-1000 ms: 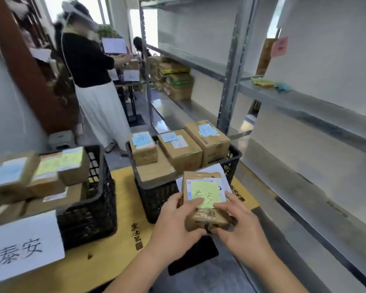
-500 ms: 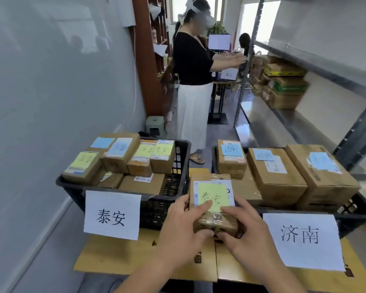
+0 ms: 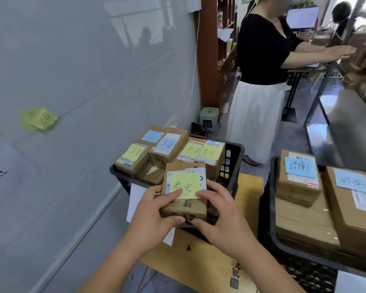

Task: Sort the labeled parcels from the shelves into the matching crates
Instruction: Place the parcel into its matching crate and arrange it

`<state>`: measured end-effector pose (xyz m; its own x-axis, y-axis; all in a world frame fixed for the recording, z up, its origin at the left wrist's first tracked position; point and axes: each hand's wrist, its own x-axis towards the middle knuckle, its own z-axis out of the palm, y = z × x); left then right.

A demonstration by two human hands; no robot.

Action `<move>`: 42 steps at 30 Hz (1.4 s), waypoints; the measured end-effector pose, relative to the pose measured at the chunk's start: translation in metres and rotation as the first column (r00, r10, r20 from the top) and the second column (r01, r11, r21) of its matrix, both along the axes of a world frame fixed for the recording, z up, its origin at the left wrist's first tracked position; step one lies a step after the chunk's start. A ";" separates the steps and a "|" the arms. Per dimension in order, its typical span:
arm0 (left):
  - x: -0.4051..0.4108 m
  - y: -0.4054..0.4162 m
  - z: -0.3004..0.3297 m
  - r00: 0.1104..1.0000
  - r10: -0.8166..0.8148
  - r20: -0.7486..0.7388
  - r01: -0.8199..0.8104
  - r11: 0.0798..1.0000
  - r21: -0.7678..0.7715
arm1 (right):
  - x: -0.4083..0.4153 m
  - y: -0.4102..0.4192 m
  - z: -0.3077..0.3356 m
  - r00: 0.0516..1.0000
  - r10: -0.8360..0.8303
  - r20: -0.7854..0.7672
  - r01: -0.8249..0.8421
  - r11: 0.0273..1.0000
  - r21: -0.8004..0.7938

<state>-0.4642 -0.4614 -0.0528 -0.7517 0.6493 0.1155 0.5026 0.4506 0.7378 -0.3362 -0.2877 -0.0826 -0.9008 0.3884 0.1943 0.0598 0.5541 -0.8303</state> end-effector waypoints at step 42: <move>-0.251 0.107 -0.036 0.927 -0.373 0.038 0.375 0.924 -0.072 | -0.193 0.088 -0.062 0.672 -0.637 0.378 0.430 0.751 0.501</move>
